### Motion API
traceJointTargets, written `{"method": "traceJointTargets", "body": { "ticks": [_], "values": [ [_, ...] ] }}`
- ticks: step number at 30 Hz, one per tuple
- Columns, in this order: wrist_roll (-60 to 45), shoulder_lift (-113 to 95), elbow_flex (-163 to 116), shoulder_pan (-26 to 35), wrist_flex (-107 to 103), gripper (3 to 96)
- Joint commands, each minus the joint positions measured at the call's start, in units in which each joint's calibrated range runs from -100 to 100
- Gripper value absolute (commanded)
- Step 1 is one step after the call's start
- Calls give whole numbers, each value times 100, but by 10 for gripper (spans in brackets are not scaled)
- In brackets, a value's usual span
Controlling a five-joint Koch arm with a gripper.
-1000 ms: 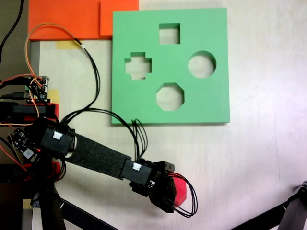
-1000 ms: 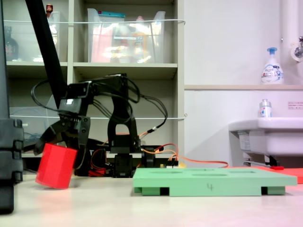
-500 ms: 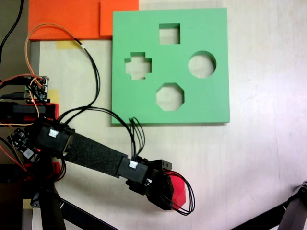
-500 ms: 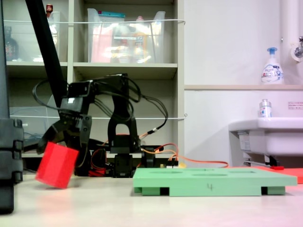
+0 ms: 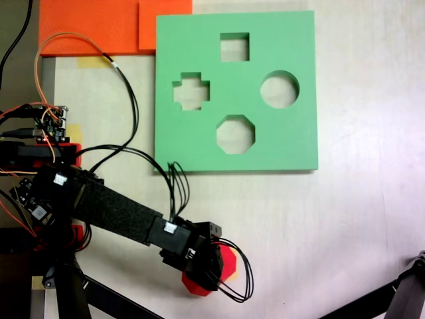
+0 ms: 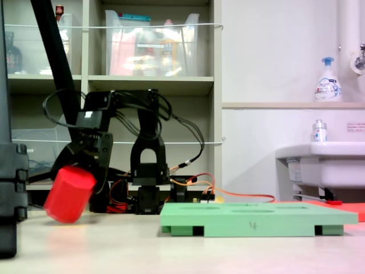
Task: Put the octagonal pillar block into the corresponding hole
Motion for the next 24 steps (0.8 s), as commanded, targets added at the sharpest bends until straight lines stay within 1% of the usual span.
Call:
{"method": "traceJointTargets", "body": {
  "ticks": [1,8,12,16,24],
  "values": [
    [-20,-390,284,0,-119,346],
    [-5,-627,444,5,-351,335],
    [24,-641,1102,44,-861,335],
    [49,-697,1680,122,-1468,336],
    [332,-1340,2179,357,-1949,336]
  ]
}}
